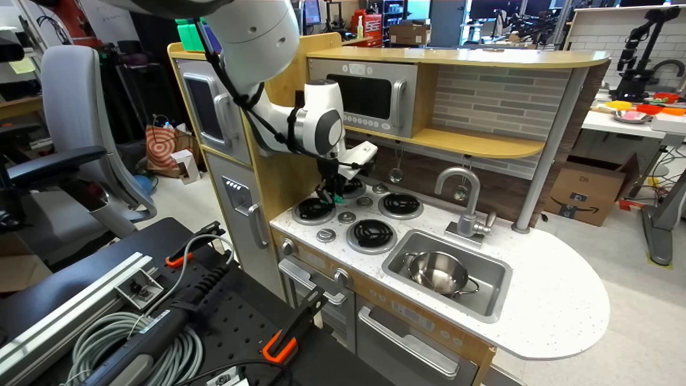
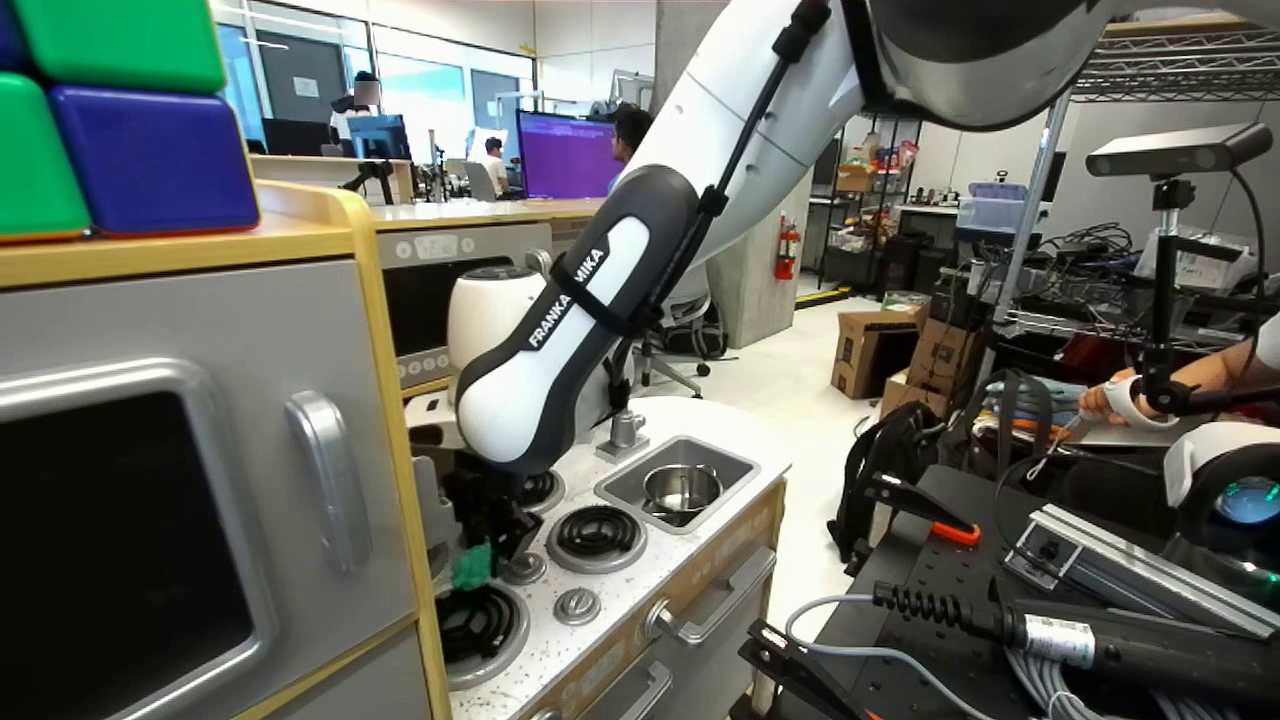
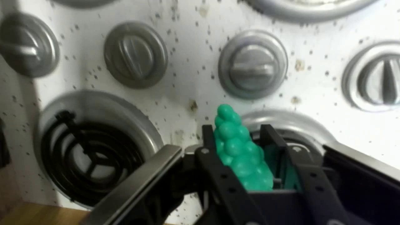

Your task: Put the green object atop the stove inside the pot in the sink

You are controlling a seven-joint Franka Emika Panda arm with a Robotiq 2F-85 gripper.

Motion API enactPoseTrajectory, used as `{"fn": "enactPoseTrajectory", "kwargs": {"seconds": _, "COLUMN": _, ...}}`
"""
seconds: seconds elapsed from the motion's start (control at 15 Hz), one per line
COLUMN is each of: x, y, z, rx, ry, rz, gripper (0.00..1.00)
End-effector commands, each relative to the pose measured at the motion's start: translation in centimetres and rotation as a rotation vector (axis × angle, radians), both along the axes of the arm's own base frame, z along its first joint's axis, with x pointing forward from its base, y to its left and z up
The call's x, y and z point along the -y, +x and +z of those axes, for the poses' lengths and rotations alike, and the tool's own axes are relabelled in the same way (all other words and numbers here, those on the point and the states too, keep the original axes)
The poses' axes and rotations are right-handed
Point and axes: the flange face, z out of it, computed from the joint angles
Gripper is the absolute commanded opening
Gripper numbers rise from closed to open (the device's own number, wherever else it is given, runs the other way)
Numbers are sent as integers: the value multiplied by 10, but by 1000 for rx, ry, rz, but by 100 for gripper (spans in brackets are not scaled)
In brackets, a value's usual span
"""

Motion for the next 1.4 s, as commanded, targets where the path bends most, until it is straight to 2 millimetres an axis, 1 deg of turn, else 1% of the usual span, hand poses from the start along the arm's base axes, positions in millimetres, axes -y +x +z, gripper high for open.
{"fn": "enactPoseTrajectory", "kwargs": {"seconds": 0.0, "x": 82, "y": -6, "z": 31, "rx": 58, "ry": -17, "rz": -125, "gripper": 16}}
{"fn": "enactPoseTrajectory", "kwargs": {"seconds": 0.27, "x": 201, "y": -2, "z": 40, "rx": 25, "ry": -34, "rz": -349, "gripper": 16}}
{"fn": "enactPoseTrajectory", "kwargs": {"seconds": 0.33, "x": 225, "y": -1, "z": 41, "rx": 9, "ry": -36, "rz": -395, "gripper": 16}}
{"fn": "enactPoseTrajectory", "kwargs": {"seconds": 0.47, "x": 267, "y": 0, "z": 40, "rx": -2, "ry": -50, "rz": -479, "gripper": 16}}
{"fn": "enactPoseTrajectory", "kwargs": {"seconds": 0.53, "x": 286, "y": -2, "z": 37, "rx": -14, "ry": -51, "rz": -516, "gripper": 16}}
{"fn": "enactPoseTrajectory", "kwargs": {"seconds": 0.6, "x": 300, "y": -5, "z": 35, "rx": -36, "ry": -55, "rz": -547, "gripper": 16}}
{"fn": "enactPoseTrajectory", "kwargs": {"seconds": 0.73, "x": 321, "y": -8, "z": 27, "rx": -87, "ry": -67, "rz": -601, "gripper": 16}}
{"fn": "enactPoseTrajectory", "kwargs": {"seconds": 0.87, "x": 330, "y": -9, "z": 16, "rx": -147, "ry": -73, "rz": -641, "gripper": 16}}
{"fn": "enactPoseTrajectory", "kwargs": {"seconds": 1.07, "x": 331, "y": -7, "z": 3, "rx": -240, "ry": -50, "rz": -679, "gripper": 16}}
{"fn": "enactPoseTrajectory", "kwargs": {"seconds": 1.33, "x": 336, "y": 0, "z": -10, "rx": -287, "ry": -52, "rz": -722, "gripper": 16}}
